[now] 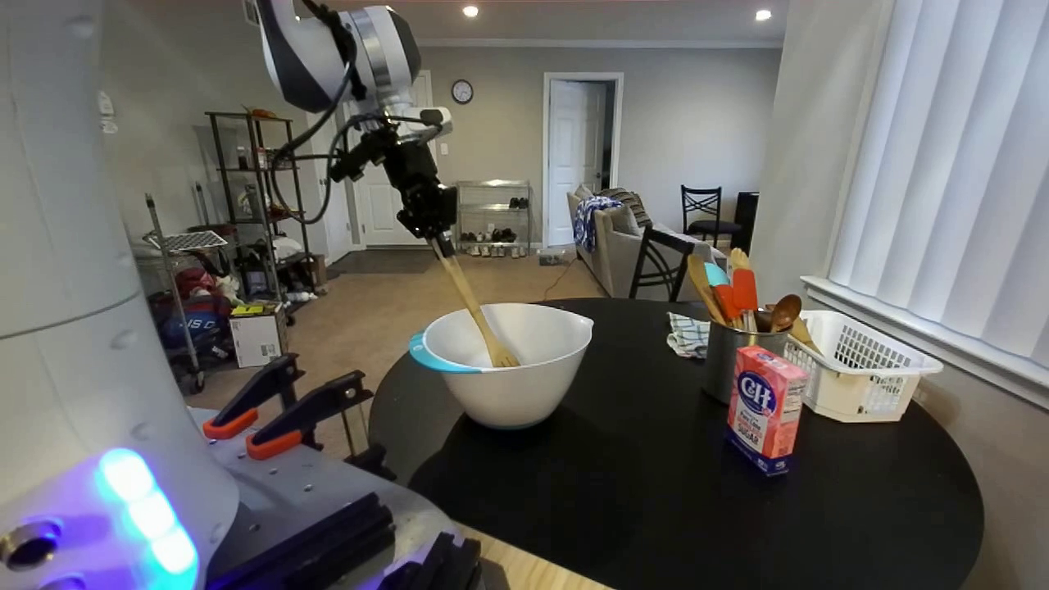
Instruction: Use the wooden spoon to stir in the white bowl
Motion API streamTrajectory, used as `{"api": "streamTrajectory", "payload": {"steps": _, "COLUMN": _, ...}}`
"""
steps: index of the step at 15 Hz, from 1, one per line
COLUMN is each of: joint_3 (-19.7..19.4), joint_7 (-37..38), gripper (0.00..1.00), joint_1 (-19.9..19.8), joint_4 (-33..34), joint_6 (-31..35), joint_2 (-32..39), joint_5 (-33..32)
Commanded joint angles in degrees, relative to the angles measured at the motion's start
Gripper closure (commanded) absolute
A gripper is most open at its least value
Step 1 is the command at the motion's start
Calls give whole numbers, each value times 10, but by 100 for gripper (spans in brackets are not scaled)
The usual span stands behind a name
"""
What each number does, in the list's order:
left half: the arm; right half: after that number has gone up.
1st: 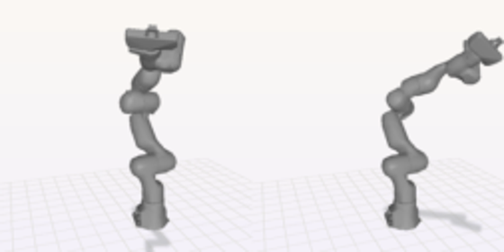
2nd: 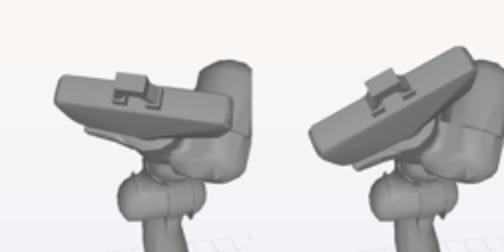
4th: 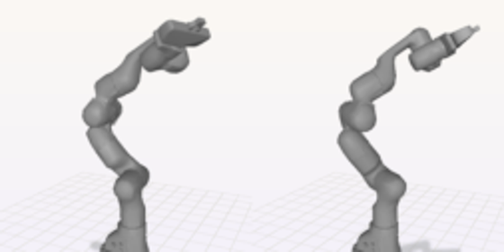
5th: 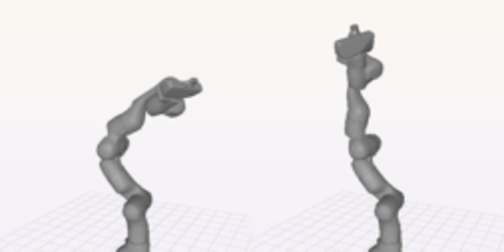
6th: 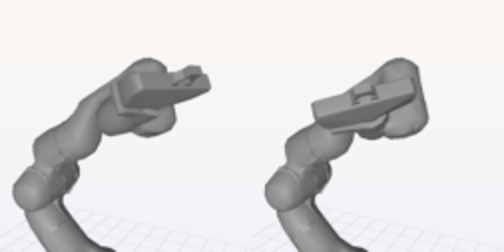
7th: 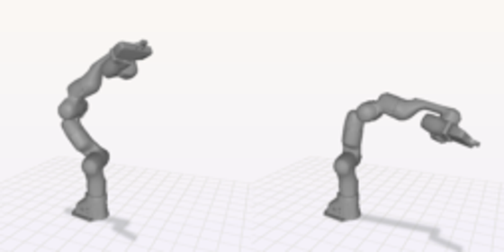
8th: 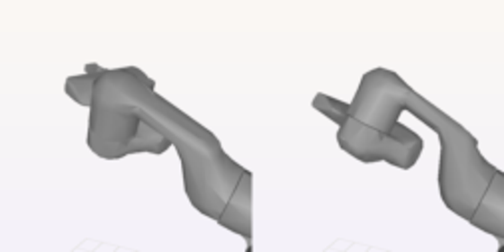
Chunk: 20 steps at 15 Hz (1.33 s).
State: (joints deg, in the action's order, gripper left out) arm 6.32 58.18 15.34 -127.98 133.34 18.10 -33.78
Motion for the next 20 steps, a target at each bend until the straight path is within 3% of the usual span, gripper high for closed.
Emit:
{"api": "streamTrajectory", "payload": {"steps": 1, "joint_3": -8, "joint_7": -3, "gripper": 89, "joint_1": 9, "joint_4": -1, "joint_6": 1, "joint_2": -1, "joint_5": 4}}
{"api": "streamTrajectory", "payload": {"steps": 5, "joint_3": -8, "joint_7": -3, "gripper": 89, "joint_1": 9, "joint_4": -1, "joint_6": 1, "joint_2": -2, "joint_5": 4}}
{"api": "streamTrajectory", "payload": {"steps": 6, "joint_3": -8, "joint_7": -3, "gripper": 95, "joint_1": 9, "joint_4": -1, "joint_6": 1, "joint_2": -2, "joint_5": 4}}
{"api": "streamTrajectory", "payload": {"steps": 7, "joint_3": -10, "joint_7": -4, "gripper": 95, "joint_1": 6, "joint_4": -3, "joint_6": 9, "joint_2": -4, "joint_5": 5}}
{"api": "streamTrajectory", "payload": {"steps": 11, "joint_3": -19, "joint_7": -37, "gripper": 95, "joint_1": -25, "joint_4": -14, "joint_6": 92, "joint_2": -7, "joint_5": 42}}
{"api": "streamTrajectory", "payload": {"steps": 14, "joint_3": -16, "joint_7": -107, "gripper": 95, "joint_1": -53, "joint_4": -12, "joint_6": 178, "joint_2": 18, "joint_5": 128}}
{"api": "streamTrajectory", "payload": {"steps": 16, "joint_3": 4, "joint_7": -201, "gripper": 96, "joint_1": -80, "joint_4": -3, "joint_6": 222, "joint_2": 50, "joint_5": 224}}
{"api": "streamTrajectory", "payload": {"steps": 18, "joint_3": 37, "joint_7": -288, "gripper": 96, "joint_1": -114, "joint_4": 12, "joint_6": 219, "joint_2": 80, "joint_5": 310}}
{"api": "streamTrajectory", "payload": {"steps": 20, "joint_3": 33, "joint_7": -354, "gripper": 96, "joint_1": -118, "joint_4": 25, "joint_6": 192, "joint_2": 85, "joint_5": 373}}
